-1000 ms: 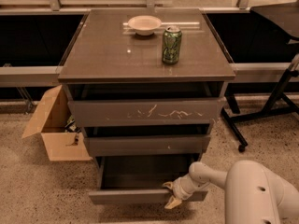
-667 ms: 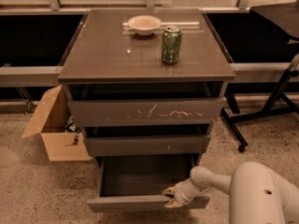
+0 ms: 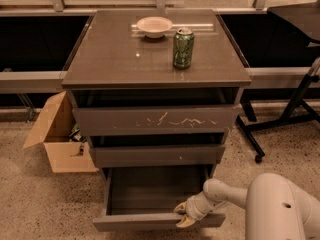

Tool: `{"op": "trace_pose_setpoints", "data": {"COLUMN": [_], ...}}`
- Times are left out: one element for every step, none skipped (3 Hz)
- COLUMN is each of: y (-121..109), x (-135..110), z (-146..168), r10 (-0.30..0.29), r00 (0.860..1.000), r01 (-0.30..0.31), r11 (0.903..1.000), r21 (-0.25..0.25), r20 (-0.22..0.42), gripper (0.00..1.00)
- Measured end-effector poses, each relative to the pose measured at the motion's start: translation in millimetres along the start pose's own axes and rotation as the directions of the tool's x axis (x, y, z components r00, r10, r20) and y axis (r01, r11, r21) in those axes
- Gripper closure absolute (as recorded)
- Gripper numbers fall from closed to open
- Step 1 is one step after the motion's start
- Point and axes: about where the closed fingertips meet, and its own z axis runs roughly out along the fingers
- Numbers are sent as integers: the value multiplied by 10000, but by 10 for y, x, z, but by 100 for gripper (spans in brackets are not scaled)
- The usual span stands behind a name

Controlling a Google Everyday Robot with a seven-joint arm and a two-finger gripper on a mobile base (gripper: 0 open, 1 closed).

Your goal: Open bottom drawer

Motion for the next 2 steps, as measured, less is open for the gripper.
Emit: {"op": "trace_pose_setpoints", "data": {"y": [11,33], "x": [-64,-145], "z": [-199,-451], "r10": [-408,-838], "r00": [9989,9962], "r01": [399,812], "r11": [9984,9928], "r21": [395,879], "r20": [245,257], "gripper": [25,3]}}
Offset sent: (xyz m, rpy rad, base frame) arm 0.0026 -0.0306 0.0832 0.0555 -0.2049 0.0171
